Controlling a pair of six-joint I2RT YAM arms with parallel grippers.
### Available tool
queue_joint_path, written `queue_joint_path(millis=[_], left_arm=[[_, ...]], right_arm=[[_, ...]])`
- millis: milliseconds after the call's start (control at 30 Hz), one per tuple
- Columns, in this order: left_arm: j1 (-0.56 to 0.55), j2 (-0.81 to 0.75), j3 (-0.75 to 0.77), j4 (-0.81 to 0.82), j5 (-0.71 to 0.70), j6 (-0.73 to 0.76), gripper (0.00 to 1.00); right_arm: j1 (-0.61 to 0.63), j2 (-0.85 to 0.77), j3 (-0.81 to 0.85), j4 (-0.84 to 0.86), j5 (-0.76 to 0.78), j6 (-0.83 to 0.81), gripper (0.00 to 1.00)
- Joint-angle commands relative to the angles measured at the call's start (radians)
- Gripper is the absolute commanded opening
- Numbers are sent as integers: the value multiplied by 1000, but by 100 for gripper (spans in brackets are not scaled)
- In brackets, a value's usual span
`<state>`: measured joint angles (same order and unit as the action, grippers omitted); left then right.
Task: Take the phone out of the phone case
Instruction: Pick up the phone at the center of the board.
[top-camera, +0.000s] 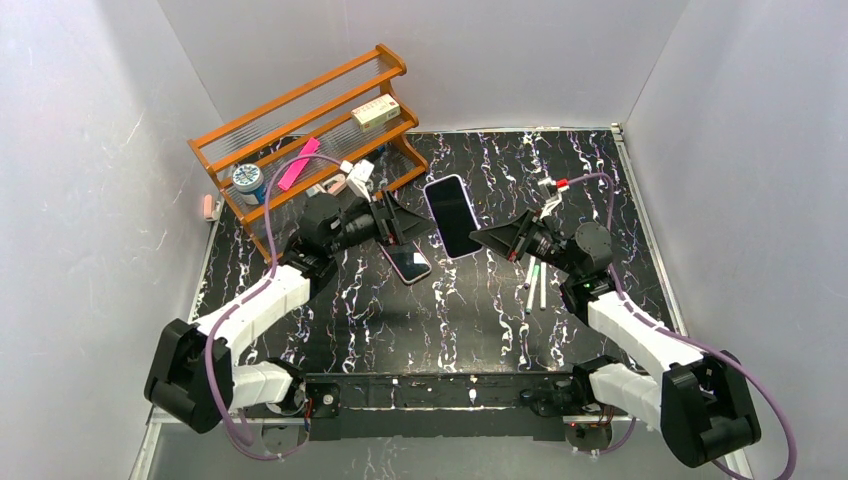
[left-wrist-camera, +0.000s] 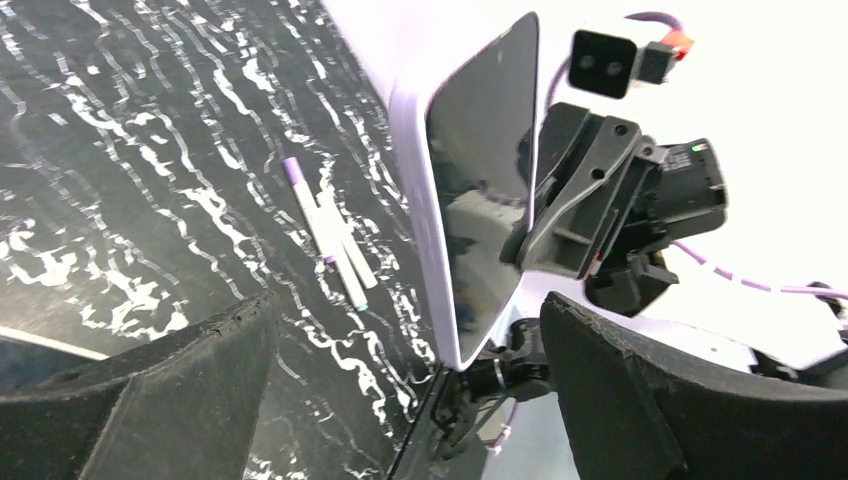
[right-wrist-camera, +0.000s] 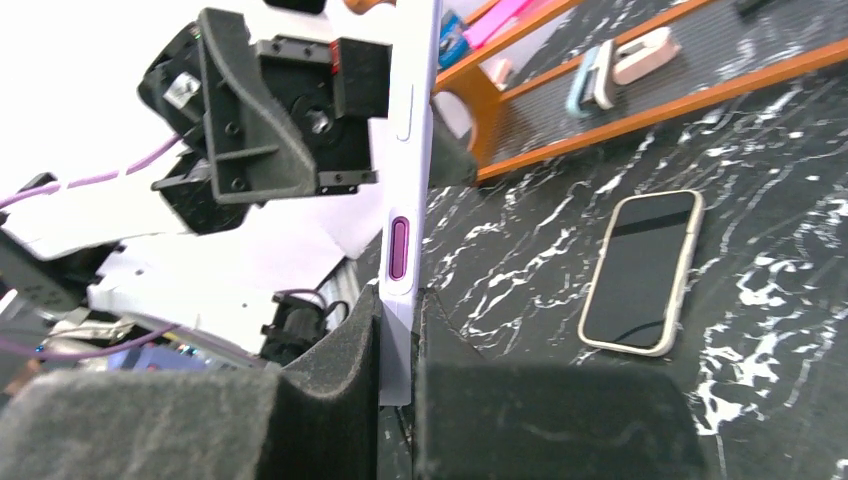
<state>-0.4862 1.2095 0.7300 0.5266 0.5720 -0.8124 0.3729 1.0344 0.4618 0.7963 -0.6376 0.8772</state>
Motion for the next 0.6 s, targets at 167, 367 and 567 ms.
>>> queue_joint_path(millis=[167,367,567], left_arm=[[-6,98,98,241,99,-164,91],[-23,163,130,340,158,-241,75],[-31,167,99,378,171,-254,40]], right_arm=[[-2,64,74,325,-164,148,1],[-2,137,104,394,-200,192,1],[-2,179,123,397,-212,187,1]])
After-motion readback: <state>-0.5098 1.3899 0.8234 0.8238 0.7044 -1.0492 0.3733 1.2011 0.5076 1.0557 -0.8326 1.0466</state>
